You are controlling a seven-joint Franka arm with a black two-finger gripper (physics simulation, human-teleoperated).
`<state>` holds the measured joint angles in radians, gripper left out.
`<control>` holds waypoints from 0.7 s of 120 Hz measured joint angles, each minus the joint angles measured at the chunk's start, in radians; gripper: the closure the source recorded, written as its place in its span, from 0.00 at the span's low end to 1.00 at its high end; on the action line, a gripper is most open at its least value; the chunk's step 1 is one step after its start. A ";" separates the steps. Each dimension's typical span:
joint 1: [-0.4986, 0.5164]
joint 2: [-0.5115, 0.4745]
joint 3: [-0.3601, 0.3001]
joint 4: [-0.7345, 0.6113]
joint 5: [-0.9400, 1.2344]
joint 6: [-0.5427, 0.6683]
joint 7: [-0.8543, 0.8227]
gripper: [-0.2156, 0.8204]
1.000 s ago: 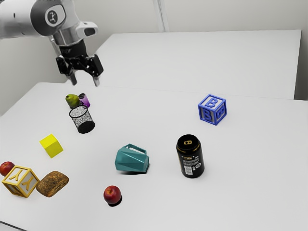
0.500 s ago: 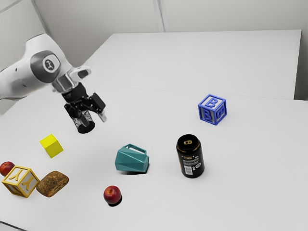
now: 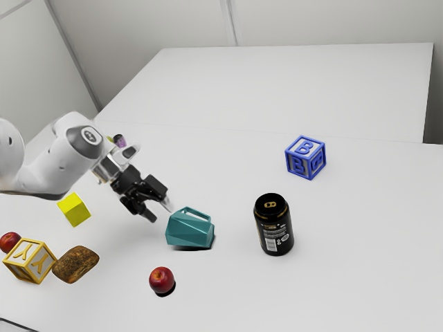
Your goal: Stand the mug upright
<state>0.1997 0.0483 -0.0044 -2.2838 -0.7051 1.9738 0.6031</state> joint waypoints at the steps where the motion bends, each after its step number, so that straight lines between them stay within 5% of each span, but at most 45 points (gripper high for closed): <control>1: 0.000 0.003 0.000 -0.001 -0.005 0.000 0.006 0.21; 32: -0.007 0.050 -0.002 -0.007 -0.106 -0.036 0.168 0.25; 84: -0.014 0.054 -0.007 0.001 -0.185 -0.100 0.325 0.71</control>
<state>0.1861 0.1024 -0.0113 -2.2831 -0.8904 1.8741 0.9286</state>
